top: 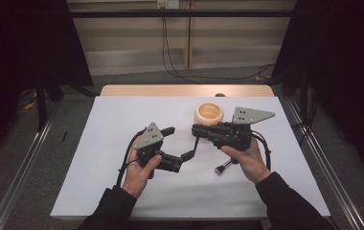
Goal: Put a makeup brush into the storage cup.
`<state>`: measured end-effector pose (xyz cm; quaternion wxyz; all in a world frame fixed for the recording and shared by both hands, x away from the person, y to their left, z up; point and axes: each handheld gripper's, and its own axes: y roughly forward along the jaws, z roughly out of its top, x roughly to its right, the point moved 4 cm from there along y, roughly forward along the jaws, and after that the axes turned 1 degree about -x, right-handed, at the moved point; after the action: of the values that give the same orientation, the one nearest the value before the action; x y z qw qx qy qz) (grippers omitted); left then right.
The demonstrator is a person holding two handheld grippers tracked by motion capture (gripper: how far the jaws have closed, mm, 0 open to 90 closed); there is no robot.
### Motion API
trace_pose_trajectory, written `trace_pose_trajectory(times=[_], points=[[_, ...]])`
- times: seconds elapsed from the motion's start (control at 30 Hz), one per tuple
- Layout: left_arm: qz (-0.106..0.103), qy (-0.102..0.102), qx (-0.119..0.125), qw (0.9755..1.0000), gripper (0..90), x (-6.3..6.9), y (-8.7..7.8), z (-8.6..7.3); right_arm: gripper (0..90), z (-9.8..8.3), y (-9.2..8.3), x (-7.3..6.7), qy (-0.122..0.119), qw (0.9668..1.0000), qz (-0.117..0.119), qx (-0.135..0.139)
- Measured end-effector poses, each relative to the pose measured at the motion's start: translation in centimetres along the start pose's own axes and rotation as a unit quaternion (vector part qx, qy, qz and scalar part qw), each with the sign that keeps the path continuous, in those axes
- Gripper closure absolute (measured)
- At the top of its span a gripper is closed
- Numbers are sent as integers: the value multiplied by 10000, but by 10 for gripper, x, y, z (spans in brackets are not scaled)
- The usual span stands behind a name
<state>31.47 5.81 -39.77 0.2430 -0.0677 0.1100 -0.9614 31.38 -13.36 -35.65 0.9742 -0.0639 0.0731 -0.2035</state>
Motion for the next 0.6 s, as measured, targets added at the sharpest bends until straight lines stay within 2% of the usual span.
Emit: trace_pose_trajectory(times=[0.07, 0.1, 0.2, 0.3, 0.33, 0.37, 0.4, 0.43, 0.5, 0.57, 0.6], points=[[-9, -51, 33, 10000, 12, 0, -2, 0, 845, 0, 0, 0, -15, 10000, -9, -12], [61, -50, 42, 10000, 12, 0, -4, 0, 845, 0, 0, 0, -19, 10000, -20, -10], [10, -104, 72, 9999, 12, -2, -8, -1, 845, 0, -1, 1, -24, 10000, -37, -1], [137, -182, 150, 9996, 12, -4, -15, -2, 845, 1, -2, 2, -34, 10000, -47, 17], [242, -181, 147, 9994, 12, -5, -17, -2, 845, 1, -3, 2, -25, 10000, -85, 6], [189, -131, 158, 9996, 12, -6, -19, -2, 845, 1, -3, 3, -38, 9999, -118, 1], [315, -32, 131, 9994, 13, -8, -21, -3, 845, 1, -4, 4, -46, 9999, -126, -5], [415, -40, 91, 9991, 13, -8, -23, -5, 845, 2, -5, 4, -35, 9999, -138, 6], [357, -145, 101, 9992, 13, -9, -26, -7, 845, 2, -6, 6, -19, 9999, -159, 17], [378, -71, 98, 9992, 15, -10, -30, -10, 845, 2, -7, 7, -7, 9998, -197, 29], [394, -129, 84, 9991, 16, -11, -32, -12, 845, 2, -7, 7, -5, 9998, -192, 30]])
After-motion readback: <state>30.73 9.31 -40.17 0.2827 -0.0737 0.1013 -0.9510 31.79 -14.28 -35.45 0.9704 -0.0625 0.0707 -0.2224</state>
